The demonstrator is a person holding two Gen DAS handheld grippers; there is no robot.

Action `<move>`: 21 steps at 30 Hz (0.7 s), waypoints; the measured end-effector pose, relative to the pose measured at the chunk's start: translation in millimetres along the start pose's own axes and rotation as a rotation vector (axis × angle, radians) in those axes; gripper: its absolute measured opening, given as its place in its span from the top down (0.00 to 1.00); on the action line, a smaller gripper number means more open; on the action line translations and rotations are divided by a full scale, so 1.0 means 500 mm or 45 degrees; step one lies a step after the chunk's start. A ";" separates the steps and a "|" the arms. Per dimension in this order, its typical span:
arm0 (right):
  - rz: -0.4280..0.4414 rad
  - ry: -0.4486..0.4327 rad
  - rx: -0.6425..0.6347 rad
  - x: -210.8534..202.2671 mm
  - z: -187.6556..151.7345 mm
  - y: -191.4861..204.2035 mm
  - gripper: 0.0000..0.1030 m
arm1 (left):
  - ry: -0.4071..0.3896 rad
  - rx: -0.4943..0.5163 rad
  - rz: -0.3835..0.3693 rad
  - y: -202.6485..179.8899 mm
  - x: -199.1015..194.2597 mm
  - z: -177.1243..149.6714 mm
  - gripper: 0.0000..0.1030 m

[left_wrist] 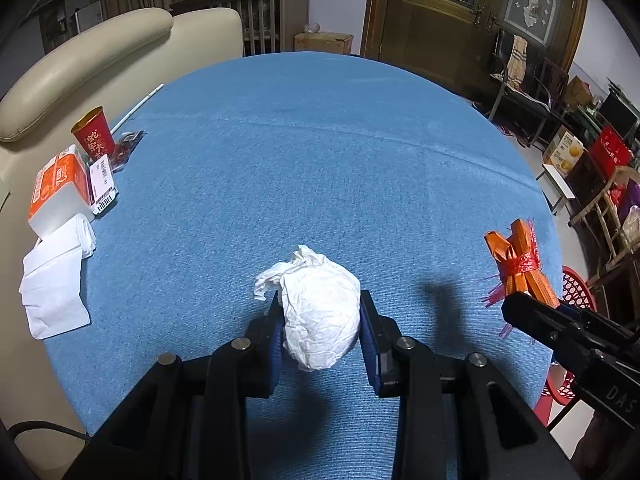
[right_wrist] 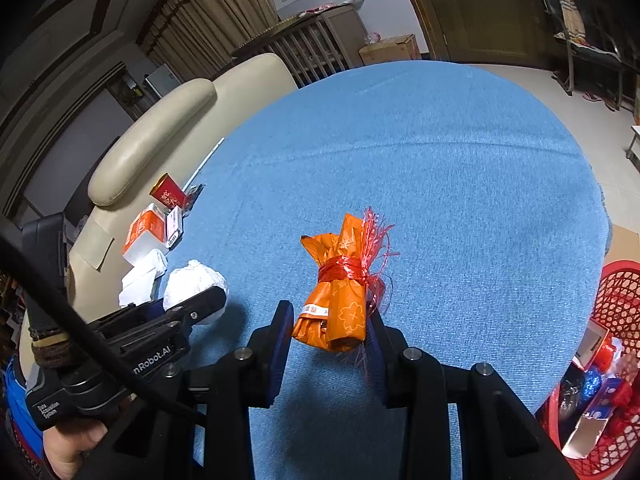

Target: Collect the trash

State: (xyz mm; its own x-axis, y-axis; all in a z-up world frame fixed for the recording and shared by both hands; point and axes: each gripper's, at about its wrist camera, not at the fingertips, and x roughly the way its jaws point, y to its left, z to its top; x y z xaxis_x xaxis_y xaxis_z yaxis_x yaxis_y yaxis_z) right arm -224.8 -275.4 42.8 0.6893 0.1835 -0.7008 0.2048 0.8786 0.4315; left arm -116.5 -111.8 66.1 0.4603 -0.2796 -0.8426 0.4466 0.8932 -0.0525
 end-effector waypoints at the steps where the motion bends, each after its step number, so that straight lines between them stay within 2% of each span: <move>1: -0.001 0.000 0.000 0.000 0.000 0.000 0.64 | -0.001 0.003 0.000 -0.001 0.000 0.001 0.66; 21: -0.024 -0.012 0.040 -0.006 -0.007 -0.018 0.64 | 0.000 0.083 -0.031 -0.044 0.004 0.007 0.66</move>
State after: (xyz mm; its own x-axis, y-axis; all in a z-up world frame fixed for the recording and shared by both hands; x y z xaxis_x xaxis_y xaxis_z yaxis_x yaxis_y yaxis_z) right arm -231.1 -282.4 38.8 0.6917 0.1626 -0.7036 0.2397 0.8674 0.4361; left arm -122.6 -133.3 67.7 0.4487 -0.3013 -0.8414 0.5065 0.8614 -0.0383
